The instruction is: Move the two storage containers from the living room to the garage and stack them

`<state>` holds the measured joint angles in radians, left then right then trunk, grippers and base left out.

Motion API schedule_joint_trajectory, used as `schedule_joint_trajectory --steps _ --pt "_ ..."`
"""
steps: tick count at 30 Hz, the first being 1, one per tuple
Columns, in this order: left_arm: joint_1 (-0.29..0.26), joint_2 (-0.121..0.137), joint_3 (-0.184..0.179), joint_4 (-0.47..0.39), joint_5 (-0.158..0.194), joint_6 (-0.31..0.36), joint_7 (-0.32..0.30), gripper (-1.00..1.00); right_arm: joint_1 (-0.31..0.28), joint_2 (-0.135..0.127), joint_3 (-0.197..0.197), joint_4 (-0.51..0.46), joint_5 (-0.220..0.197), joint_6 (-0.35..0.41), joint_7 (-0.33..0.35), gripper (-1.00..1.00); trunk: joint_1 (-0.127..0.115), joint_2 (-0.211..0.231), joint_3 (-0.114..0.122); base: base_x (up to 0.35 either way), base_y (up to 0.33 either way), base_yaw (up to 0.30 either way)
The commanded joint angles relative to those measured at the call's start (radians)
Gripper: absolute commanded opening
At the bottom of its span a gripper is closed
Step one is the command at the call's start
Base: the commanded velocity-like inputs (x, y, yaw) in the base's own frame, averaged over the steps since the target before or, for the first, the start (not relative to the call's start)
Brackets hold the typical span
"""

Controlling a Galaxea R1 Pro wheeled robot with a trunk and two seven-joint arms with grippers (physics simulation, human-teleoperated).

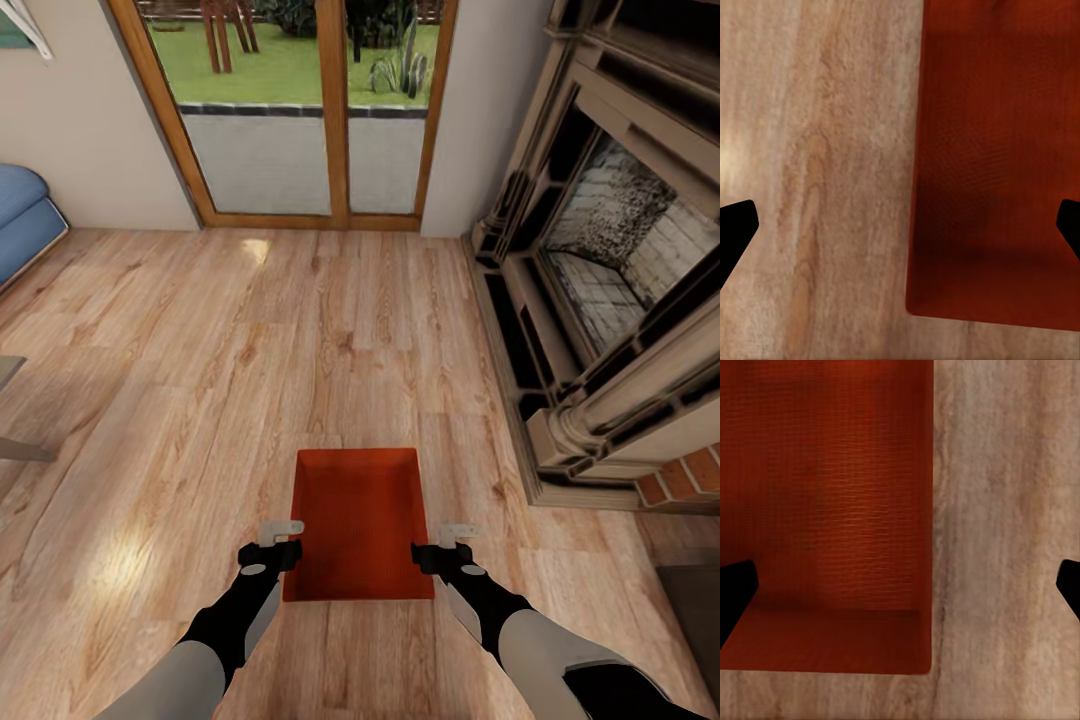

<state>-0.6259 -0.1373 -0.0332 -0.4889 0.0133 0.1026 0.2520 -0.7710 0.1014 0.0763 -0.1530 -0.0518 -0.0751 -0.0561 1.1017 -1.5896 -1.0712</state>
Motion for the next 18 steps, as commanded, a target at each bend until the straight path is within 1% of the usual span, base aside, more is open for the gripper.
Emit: schedule_joint_trajectory --steps 1,18 --pt "0.0 0.0 -0.004 -0.002 0.001 0.006 0.006 1.0 -0.001 0.0 0.008 0.001 -0.005 -0.003 -0.005 1.0 0.004 -0.008 -0.004 0.0 0.0 0.0" --pt "0.0 0.001 -0.002 -0.002 0.001 0.006 0.005 1.0 -0.001 -0.002 0.008 0.001 -0.006 -0.003 -0.005 1.0 0.069 -0.127 -0.057 0.0 0.0 0.0"
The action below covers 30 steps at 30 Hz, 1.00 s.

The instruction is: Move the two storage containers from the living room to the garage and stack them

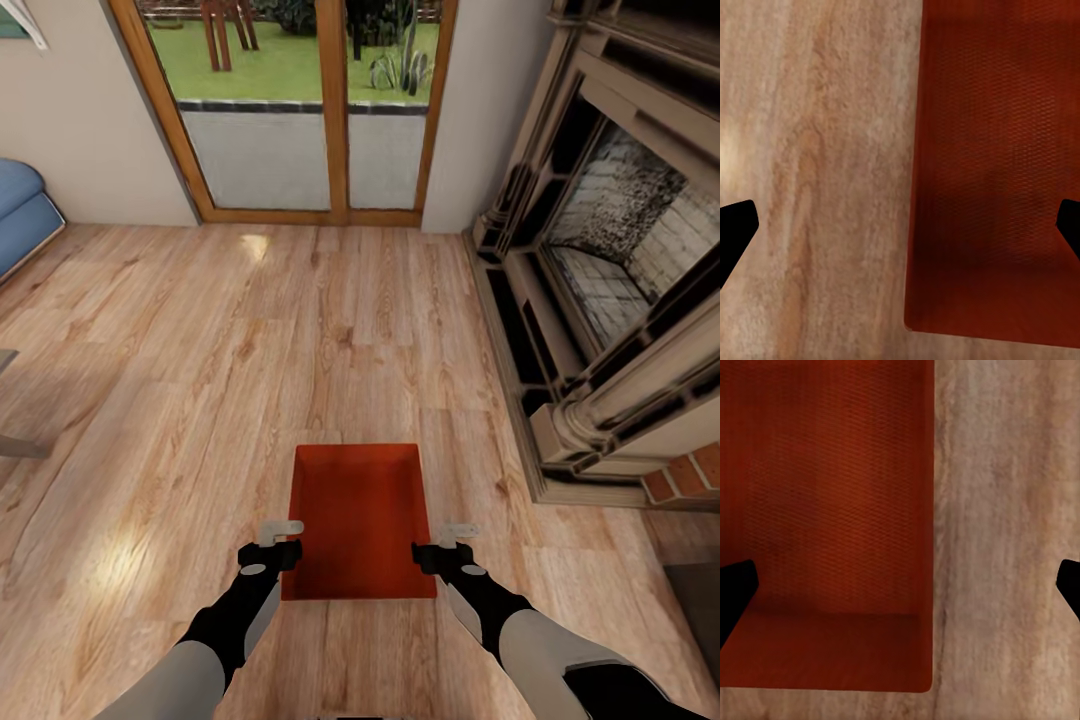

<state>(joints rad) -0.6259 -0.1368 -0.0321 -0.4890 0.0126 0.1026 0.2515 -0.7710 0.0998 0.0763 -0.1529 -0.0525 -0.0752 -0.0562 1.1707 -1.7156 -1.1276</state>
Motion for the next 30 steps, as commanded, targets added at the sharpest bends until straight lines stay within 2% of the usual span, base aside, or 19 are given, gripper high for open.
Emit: schedule_joint_trajectory --steps 1,20,30 --pt "0.0 0.0 -0.003 -0.002 0.001 0.006 0.006 1.0 -0.001 0.0 0.008 0.001 -0.006 -0.003 -0.005 1.0 0.004 -0.008 -0.004 0.0 0.0 0.0" --pt "0.0 0.002 -0.005 -0.002 0.0 0.006 0.007 1.0 -0.001 -0.003 0.006 0.001 -0.016 -0.003 -0.005 1.0 0.077 -0.141 -0.063 0.0 0.0 0.0" --pt "0.0 0.002 -0.004 -0.002 0.001 0.006 0.005 1.0 -0.001 -0.007 0.007 0.0 -0.008 -0.005 -0.004 1.0 0.115 -0.211 -0.095 0.0 0.0 0.0"
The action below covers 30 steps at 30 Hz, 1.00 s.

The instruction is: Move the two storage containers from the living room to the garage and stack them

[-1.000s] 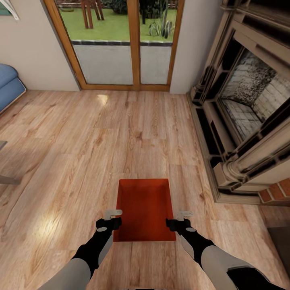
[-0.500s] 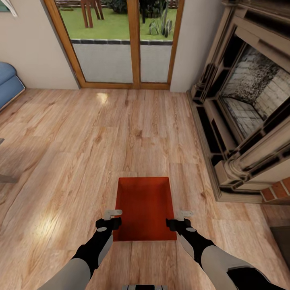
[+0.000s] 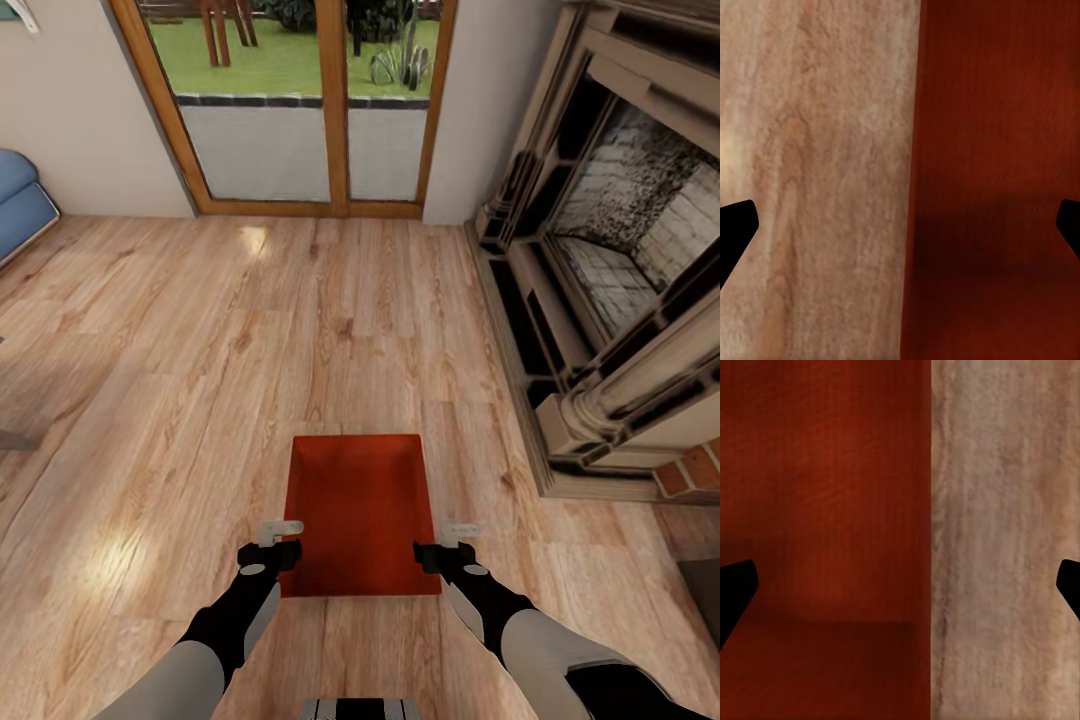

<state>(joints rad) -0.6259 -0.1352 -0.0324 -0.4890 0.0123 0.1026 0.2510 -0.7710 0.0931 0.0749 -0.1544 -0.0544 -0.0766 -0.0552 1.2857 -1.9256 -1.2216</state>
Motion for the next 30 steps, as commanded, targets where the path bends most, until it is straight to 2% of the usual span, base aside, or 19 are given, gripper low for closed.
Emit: schedule_joint_trajectory --steps 1,10,30 --pt "0.0 0.0 -0.003 -0.002 0.001 0.006 0.005 1.0 -0.001 0.0 0.008 0.001 -0.003 -0.003 -0.005 1.0 0.004 -0.007 -0.004 0.0 0.0 0.0" --pt "0.0 0.0 -0.003 -0.002 0.004 0.006 0.005 1.0 -0.001 0.0 0.008 0.001 -0.001 -0.003 -0.005 1.0 0.008 -0.014 -0.007 0.0 0.0 0.0" --pt "0.0 0.0 -0.003 -0.002 0.004 0.006 0.006 1.0 -0.001 -0.003 0.008 0.001 -0.001 -0.003 -0.005 1.0 0.084 -0.154 -0.07 0.0 0.0 0.0"
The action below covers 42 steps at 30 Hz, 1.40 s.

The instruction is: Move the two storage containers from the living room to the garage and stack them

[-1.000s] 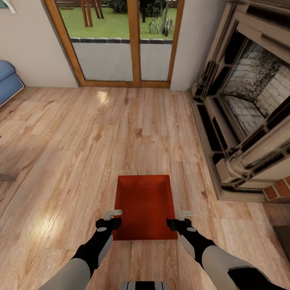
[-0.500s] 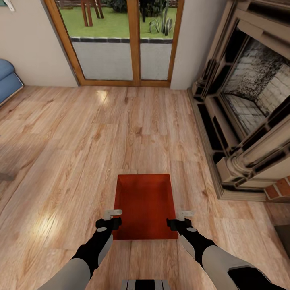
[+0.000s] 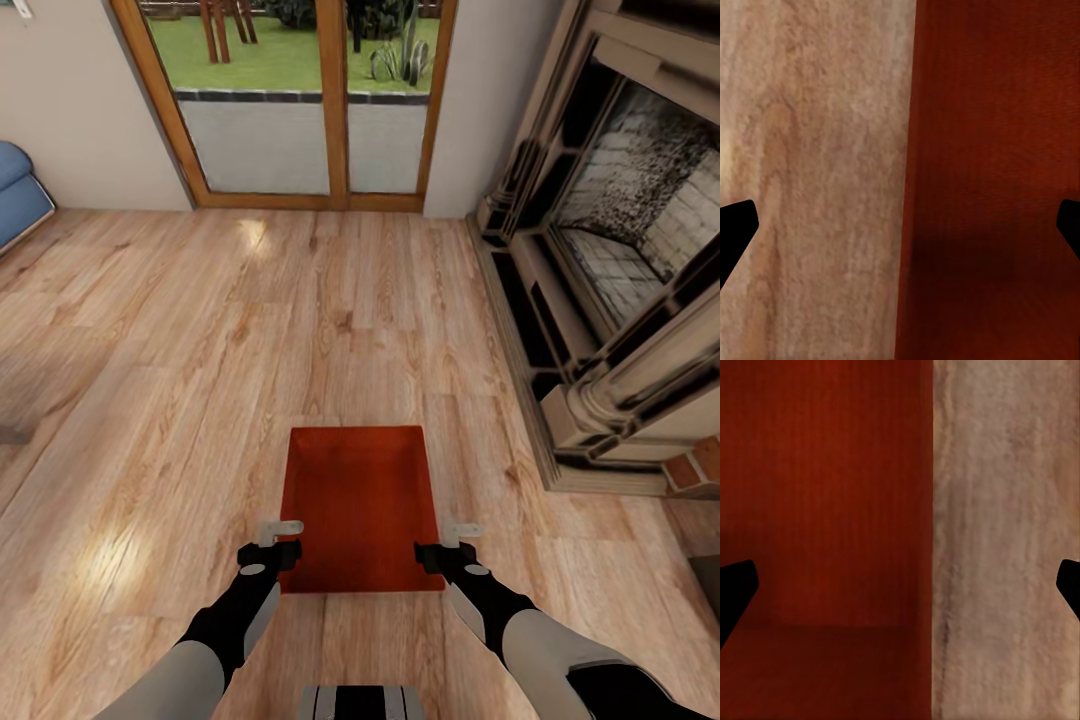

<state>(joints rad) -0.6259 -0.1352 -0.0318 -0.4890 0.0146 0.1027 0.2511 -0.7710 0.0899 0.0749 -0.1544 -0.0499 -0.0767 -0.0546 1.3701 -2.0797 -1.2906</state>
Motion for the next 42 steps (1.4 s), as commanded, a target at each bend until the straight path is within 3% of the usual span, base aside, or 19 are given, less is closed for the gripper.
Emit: schedule_joint_trajectory --steps 1,18,25,35,42 --pt "0.0 0.0 -0.004 -0.002 0.001 0.006 0.006 1.0 -0.001 -0.001 0.009 0.001 -0.005 -0.003 -0.005 1.0 0.004 -0.007 -0.004 0.0 0.0 0.0" --pt "0.0 0.0 -0.003 -0.002 0.002 0.006 0.005 1.0 -0.001 -0.005 0.013 0.001 -0.001 -0.003 -0.003 1.0 0.069 -0.126 -0.057 0.0 0.0 0.0" --pt "0.0 0.0 -0.005 -0.002 0.002 0.005 0.006 1.0 -0.001 -0.005 0.014 0.001 -0.002 -0.003 -0.004 1.0 0.069 -0.126 -0.057 0.0 0.0 0.0" --pt "0.0 0.0 -0.005 -0.003 0.002 0.006 0.006 1.0 -0.001 -0.003 0.013 0.001 -0.002 -0.003 -0.004 1.0 0.107 -0.196 -0.088 0.0 0.0 0.0" --pt "0.0 0.0 -0.004 -0.04 0.007 0.005 0.005 1.0 -0.001 -0.002 0.013 0.001 -0.003 -0.003 -0.004 1.0 0.107 -0.196 -0.088 0.0 0.0 0.0"
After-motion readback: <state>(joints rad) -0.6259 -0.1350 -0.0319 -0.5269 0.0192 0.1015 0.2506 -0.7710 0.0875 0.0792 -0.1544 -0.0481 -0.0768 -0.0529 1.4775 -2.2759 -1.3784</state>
